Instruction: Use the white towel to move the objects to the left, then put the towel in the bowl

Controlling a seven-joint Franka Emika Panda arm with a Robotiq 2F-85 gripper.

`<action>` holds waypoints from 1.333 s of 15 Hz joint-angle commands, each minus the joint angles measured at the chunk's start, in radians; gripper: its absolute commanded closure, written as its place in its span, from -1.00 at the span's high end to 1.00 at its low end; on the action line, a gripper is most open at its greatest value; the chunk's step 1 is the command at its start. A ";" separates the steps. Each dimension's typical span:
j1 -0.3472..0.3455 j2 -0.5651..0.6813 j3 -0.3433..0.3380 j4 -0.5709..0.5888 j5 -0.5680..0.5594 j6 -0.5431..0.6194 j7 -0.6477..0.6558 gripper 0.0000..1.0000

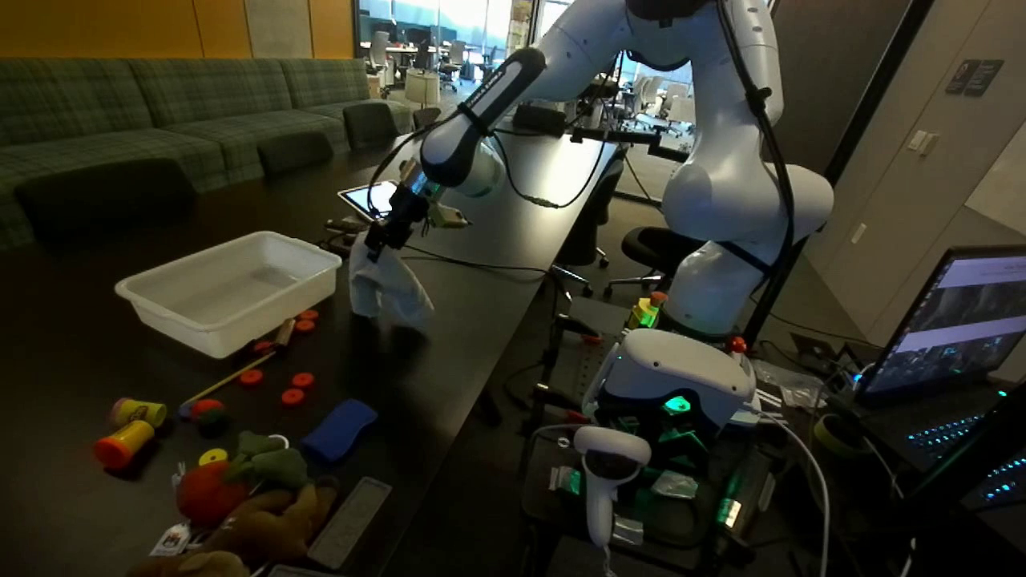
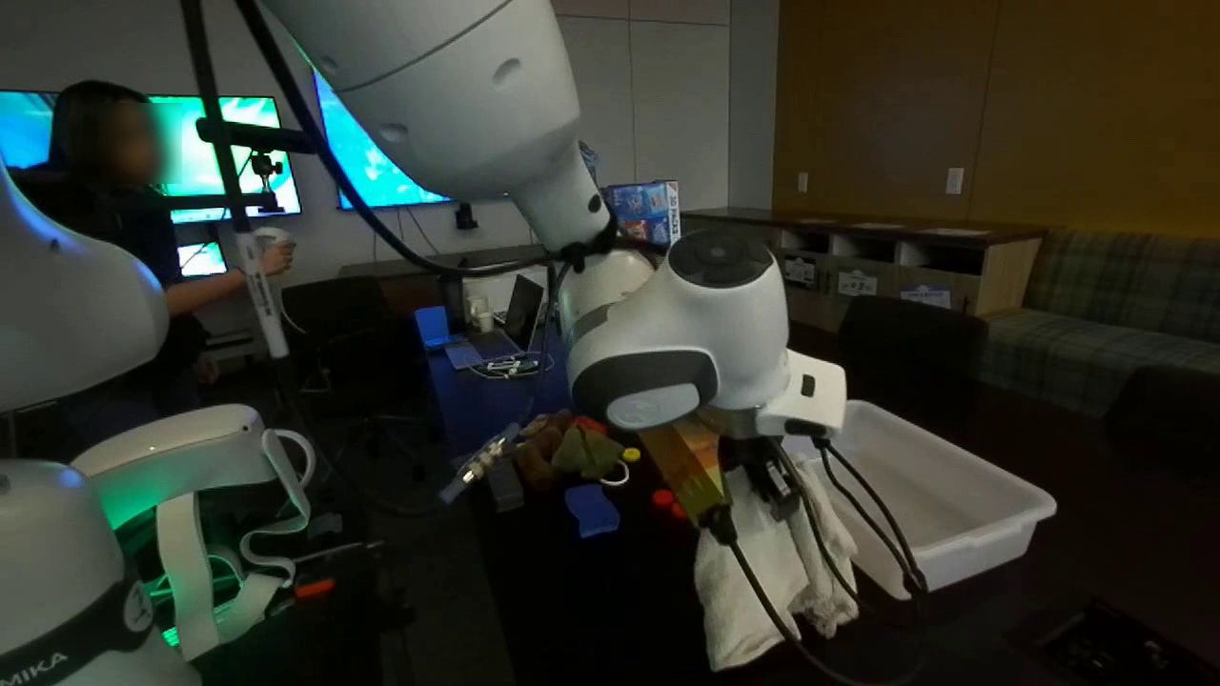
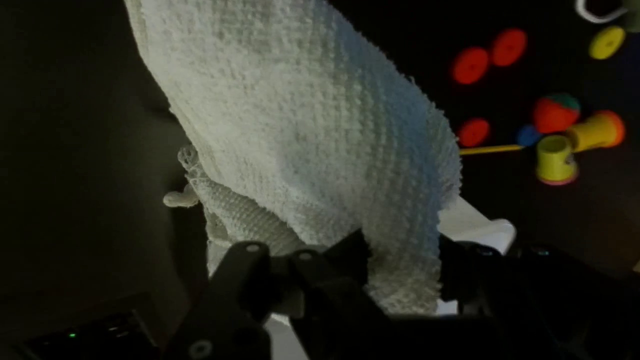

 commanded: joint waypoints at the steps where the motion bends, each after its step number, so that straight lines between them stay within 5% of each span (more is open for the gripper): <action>1: 0.233 0.004 -0.256 0.060 -0.051 0.085 0.006 -0.69; 5: 0.510 0.101 -0.529 0.173 -0.073 0.183 0.034 -0.69; 9: 0.688 0.222 -0.681 0.307 -0.064 0.225 0.077 -0.69; 13: 0.761 0.316 -0.725 0.414 -0.058 0.227 0.116 -0.69; 20: 0.789 0.429 -0.684 0.550 -0.055 0.220 0.153 -0.69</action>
